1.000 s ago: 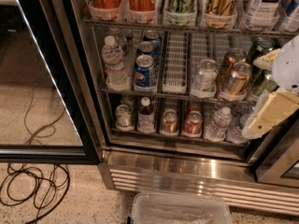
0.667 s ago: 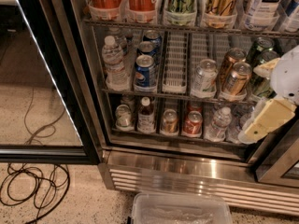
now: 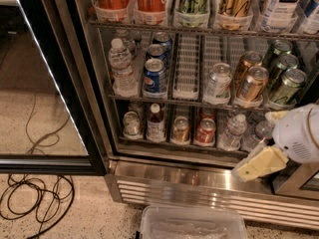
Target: Pick water bottle from bottom shelf of fridge
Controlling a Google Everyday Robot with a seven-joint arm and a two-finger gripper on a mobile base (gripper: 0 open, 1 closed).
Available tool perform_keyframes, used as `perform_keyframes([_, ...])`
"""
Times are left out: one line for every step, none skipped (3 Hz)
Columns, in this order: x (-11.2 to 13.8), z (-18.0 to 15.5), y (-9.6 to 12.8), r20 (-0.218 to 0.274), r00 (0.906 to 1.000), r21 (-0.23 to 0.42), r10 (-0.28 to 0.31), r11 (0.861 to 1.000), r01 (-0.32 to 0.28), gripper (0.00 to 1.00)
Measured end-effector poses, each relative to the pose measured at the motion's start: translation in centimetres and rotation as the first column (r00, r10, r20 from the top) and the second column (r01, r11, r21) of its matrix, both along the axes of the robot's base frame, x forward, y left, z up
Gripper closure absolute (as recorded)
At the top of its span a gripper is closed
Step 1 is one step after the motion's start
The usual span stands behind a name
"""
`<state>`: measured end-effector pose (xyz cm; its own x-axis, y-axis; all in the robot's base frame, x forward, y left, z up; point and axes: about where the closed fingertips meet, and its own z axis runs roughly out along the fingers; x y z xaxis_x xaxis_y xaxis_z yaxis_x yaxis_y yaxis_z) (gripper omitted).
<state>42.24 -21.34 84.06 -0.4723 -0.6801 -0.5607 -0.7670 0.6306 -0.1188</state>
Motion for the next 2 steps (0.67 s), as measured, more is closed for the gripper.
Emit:
perform_keyframes([0.2,-4.4,0.3,-0.006,0.9909,0.028,-0.134,0.991,0.134,0.0])
perform_keyframes([1.5,-4.2,-0.2,0.02,0.9706,0.075,-0.24,0.968,0.238,0.0])
